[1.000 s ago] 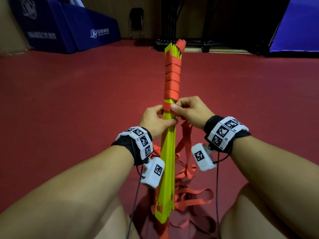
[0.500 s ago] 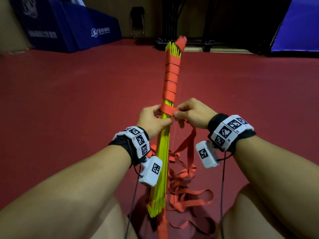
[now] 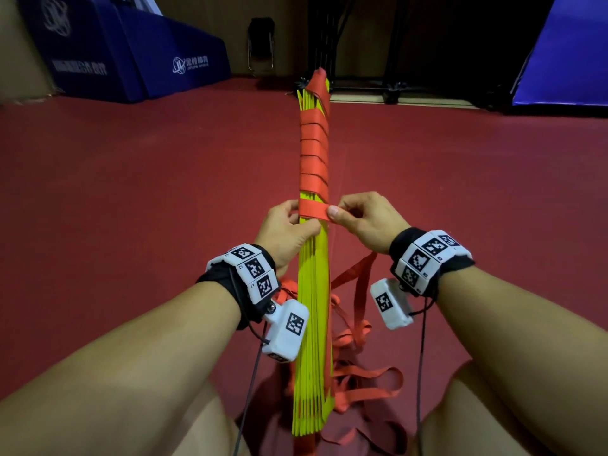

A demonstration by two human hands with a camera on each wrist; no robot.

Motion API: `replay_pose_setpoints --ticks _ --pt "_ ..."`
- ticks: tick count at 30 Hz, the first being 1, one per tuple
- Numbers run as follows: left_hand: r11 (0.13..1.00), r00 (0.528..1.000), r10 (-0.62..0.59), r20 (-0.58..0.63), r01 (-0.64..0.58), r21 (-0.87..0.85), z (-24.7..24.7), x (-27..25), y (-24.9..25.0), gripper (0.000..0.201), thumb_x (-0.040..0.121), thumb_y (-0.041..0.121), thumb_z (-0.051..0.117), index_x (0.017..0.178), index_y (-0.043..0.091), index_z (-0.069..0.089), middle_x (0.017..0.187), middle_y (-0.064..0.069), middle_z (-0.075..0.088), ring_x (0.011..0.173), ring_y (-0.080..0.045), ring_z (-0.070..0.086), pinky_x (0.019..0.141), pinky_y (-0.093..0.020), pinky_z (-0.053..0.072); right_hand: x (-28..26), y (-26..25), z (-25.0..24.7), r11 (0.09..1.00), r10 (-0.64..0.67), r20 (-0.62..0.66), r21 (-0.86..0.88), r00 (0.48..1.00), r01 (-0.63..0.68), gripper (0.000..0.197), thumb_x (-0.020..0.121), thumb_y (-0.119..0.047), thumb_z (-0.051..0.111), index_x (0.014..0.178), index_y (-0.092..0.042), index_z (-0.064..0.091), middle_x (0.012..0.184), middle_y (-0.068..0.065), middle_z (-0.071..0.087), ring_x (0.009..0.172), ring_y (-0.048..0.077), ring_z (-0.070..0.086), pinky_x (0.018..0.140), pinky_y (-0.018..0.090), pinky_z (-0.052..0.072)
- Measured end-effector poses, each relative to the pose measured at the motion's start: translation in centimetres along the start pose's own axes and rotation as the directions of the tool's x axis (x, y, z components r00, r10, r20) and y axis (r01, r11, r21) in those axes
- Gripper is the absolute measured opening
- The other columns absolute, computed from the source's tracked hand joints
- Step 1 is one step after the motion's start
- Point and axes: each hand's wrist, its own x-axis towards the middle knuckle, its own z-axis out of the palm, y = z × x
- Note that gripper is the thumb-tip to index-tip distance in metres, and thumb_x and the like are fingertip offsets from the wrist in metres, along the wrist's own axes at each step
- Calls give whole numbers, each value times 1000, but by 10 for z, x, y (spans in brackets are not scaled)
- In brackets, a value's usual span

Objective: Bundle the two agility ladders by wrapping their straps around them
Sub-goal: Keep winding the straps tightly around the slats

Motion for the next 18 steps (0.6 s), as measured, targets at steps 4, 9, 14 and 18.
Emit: replay_pose_setpoints --ticks 4,9,14,18 --pt "998 999 -17 32 19 -55 5 -5 6 40 59 6 58 98 8 68 83 -17 67 79 -30 63 76 -42 50 1 1 7 1000 -7 9 28 1000 7 38 98 -43 59 65 -24 61 61 0 62 56 12 52 62 35 46" --pt "988 995 -21 98 36 -148 5 -9 12 34 76 6 72 109 0 66 86 -21 66 78 -32 64 76 -43 52 4 4 10 994 6 4 105 1000 -7 38 97 -42 61 66 -21 59 61 -7 62 50 3 47 59 29 42" --pt "983 995 2 104 17 -185 3 -7 11 22 90 8 70 111 1 66 92 -21 67 82 -30 65 74 -37 54 3 2 7 969 10 32 246 999 -17 32 99 -29 61 69 -19 60 59 -10 58 52 3 47 57 23 41" --pt "988 997 18 74 -6 -155 0 -4 9 15 97 16 64 103 3 68 90 -24 67 78 -30 64 71 -38 52 3 1 3 967 -16 80 254 997 -5 29 100 -19 60 71 -20 64 61 -10 58 57 6 49 59 21 40"
